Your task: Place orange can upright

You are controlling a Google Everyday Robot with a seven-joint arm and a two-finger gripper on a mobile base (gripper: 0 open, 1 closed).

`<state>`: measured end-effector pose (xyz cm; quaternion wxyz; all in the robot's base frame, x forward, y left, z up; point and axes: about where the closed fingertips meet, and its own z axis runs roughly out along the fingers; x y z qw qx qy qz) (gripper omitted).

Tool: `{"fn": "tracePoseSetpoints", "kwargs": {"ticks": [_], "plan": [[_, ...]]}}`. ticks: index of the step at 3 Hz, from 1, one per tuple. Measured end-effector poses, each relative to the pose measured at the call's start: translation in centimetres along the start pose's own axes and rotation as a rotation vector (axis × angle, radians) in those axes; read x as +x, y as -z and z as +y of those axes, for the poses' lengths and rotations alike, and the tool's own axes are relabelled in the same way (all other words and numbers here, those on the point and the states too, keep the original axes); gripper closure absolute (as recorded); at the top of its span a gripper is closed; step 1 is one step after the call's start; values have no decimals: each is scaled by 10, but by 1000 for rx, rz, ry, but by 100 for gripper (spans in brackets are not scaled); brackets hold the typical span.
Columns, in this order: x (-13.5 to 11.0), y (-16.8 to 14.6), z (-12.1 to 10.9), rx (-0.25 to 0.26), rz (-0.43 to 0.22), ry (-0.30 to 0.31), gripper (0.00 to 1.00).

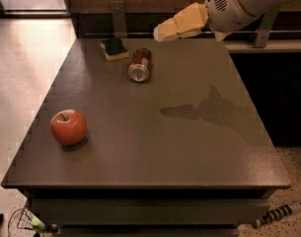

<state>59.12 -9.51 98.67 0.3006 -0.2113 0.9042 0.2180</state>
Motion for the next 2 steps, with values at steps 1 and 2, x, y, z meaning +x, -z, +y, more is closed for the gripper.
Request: {"fn": "tracePoseSetpoints", "kwargs": {"ticks": [1,2], "plan": [[-18,-21,-7,38,55,-64,0],[-40,-64,-18,173,173,-151,0]]}}
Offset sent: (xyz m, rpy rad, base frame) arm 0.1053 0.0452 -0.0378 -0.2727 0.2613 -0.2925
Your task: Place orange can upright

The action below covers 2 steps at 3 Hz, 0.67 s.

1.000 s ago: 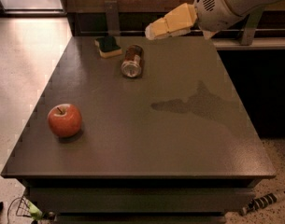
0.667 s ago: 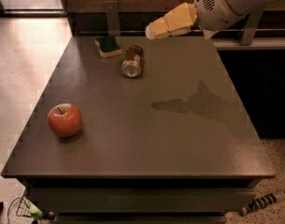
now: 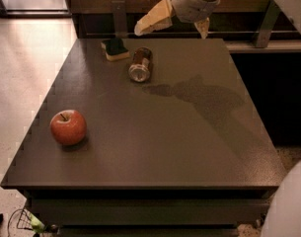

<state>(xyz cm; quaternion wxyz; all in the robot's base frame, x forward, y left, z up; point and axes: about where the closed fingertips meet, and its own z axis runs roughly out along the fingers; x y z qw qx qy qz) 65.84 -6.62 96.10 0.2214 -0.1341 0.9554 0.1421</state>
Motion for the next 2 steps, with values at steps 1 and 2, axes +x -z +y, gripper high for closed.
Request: {"fn": "tracePoseSetpoints", "kwargs": {"ticks": [1,2], "plan": [[-17,-35,3,120,90,-52,0],[-30,-85,8,180,198,-76,0]]}}
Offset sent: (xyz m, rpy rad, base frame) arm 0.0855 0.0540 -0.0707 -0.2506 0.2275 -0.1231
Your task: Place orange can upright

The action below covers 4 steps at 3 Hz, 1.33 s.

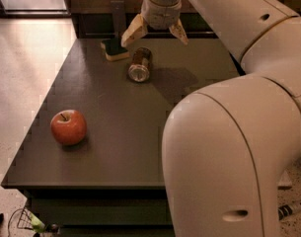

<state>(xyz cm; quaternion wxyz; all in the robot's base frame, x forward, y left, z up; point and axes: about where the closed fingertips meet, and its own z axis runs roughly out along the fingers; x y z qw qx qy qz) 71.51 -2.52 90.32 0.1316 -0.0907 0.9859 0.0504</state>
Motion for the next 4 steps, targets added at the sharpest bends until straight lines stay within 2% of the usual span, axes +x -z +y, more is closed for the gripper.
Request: {"fn": "tracePoseSetpoints", "kwargs": {"ticks": [1,2,3,4], "plan": [[-5,-28,10,24,83,-30,0],[-5,-41,14,31,122,-48,0],[-9,-56,18,22,151,-51,0],[-15,-74,20,-12,166,-52,2]]}}
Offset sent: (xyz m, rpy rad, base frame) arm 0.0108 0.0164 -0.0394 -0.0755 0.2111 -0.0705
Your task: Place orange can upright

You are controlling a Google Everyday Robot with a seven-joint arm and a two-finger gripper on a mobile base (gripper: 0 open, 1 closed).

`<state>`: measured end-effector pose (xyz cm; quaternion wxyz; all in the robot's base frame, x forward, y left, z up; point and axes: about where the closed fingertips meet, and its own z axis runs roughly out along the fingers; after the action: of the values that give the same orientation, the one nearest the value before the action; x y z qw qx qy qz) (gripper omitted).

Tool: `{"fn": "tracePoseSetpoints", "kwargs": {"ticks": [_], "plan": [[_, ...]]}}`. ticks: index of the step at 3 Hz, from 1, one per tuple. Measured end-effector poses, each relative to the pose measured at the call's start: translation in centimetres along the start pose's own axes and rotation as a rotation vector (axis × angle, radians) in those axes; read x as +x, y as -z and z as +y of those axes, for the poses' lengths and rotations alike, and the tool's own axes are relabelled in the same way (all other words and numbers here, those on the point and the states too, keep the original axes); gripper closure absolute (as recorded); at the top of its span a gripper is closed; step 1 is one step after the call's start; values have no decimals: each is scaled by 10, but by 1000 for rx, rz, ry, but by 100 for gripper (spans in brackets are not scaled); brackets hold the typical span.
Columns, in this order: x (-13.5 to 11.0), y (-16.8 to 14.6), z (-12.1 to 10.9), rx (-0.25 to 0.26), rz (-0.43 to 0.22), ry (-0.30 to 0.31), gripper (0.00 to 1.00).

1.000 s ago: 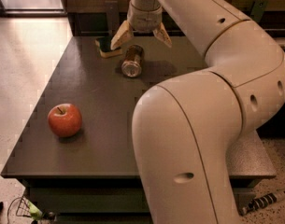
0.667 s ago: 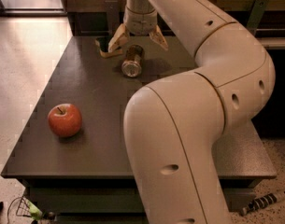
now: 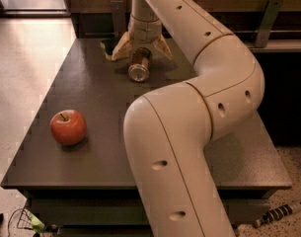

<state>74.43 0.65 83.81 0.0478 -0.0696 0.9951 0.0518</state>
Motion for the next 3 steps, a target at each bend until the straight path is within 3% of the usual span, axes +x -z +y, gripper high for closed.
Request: {"fn": "tracePoseSetpoints", "kwargs": {"ticks": [2,3], "plan": [[-16,-8,7,-15,-53,2,61],[-20,-12,8,-19,-61,3,86]]}}
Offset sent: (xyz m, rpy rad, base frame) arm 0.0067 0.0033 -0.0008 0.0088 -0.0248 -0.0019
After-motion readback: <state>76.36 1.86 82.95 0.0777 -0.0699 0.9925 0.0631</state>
